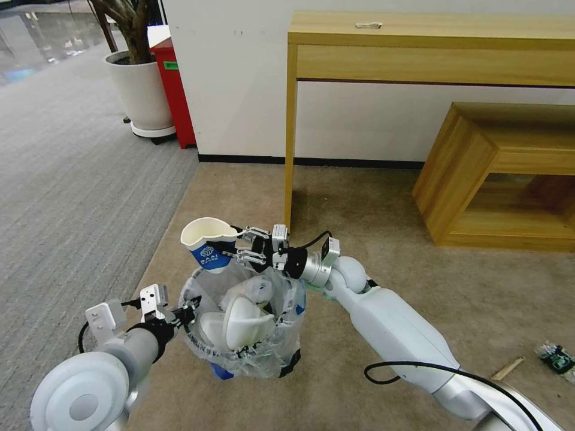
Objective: Pick up the trash bin and place the garbage on the floor into it.
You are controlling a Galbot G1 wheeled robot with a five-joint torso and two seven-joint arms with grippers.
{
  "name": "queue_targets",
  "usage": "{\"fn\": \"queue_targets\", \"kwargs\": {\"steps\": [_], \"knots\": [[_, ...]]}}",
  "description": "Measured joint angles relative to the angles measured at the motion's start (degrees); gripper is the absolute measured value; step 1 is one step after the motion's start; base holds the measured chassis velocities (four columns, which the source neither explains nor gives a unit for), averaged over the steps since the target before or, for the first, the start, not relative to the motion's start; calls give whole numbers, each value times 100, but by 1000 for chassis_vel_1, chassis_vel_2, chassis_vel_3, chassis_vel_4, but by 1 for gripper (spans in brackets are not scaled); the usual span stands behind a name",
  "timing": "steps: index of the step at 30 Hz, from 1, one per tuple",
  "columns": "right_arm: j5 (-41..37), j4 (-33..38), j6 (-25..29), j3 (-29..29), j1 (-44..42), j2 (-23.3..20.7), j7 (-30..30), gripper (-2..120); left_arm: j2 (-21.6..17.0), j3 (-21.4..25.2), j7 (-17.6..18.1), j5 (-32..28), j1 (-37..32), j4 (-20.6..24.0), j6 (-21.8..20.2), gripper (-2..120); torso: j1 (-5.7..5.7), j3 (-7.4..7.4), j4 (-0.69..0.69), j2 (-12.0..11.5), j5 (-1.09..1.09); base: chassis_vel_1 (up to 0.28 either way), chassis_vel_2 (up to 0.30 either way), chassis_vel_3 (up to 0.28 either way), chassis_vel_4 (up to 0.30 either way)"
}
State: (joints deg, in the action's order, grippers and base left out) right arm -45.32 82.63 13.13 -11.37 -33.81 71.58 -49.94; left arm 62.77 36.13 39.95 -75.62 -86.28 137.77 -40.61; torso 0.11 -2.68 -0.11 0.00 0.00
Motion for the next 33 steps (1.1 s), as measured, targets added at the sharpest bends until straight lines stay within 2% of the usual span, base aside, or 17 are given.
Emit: {"fn": "queue_targets", "kwargs": {"steps": [2, 4, 5, 10, 33], "knots": [[2, -3, 3, -1, 0, 0, 0, 64, 0, -1, 0, 2, 1, 0, 0, 0, 0, 0, 0, 0, 0, 0, 0, 0, 0], [6, -21, 16, -5, -3, 12, -2, 80, 1, -6, 1, 4, 14, -1, 0, 0, 0, 0, 0, 0, 0, 0, 0, 0, 0], [6, -21, 16, -5, -3, 12, -2, 80, 1, -6, 1, 4, 14, -1, 0, 0, 0, 0, 0, 0, 0, 0, 0, 0, 0], [9, -34, 22, -15, -3, 19, -12, 98, -1, -9, -2, 7, 47, -48, 0, 0, 0, 0, 0, 0, 0, 0, 0, 0, 0], [24, 60, -33, -49, -44, -323, -78, 100, -35, 34, -55, 24, 110, -133, 0, 0, 0, 0, 0, 0, 0, 0, 0, 0, 0]]}}
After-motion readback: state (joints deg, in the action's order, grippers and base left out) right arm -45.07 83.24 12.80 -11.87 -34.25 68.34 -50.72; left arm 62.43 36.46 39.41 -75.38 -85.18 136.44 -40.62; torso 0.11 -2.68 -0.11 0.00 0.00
